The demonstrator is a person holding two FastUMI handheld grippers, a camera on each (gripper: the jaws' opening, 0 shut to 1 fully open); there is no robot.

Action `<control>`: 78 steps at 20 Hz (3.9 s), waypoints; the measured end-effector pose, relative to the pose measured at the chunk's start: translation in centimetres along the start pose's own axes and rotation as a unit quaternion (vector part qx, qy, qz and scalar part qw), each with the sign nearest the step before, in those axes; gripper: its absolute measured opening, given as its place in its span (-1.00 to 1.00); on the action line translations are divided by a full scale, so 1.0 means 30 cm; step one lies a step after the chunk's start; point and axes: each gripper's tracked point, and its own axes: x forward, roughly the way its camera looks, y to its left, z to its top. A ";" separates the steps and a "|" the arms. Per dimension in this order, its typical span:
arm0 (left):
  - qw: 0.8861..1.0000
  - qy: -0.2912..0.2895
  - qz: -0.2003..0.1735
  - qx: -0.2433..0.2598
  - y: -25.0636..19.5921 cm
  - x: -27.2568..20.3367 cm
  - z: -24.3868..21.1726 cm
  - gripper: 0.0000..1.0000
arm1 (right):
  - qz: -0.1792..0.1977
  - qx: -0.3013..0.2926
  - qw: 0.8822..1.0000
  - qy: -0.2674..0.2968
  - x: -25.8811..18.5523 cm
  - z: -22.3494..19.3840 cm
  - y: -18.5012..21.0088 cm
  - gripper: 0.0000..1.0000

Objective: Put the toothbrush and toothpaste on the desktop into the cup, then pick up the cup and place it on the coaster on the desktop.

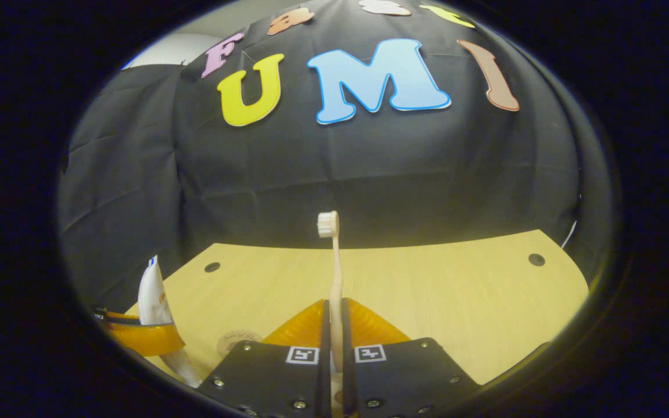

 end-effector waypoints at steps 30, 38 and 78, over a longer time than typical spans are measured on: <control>0.968 -0.216 -0.127 -0.029 -0.330 0.295 0.255 -0.53 | -0.135 0.043 0.988 0.067 -0.542 -0.089 -0.422 0.69; 0.972 -0.205 -0.109 0.021 -0.366 0.413 0.109 -0.53 | -0.108 0.046 0.989 0.092 -0.502 -0.125 -0.419 0.69; 0.981 -0.173 -0.064 0.055 -0.070 -0.028 0.158 0.96 | -0.007 -0.104 0.954 0.279 -0.187 -0.269 -0.065 0.69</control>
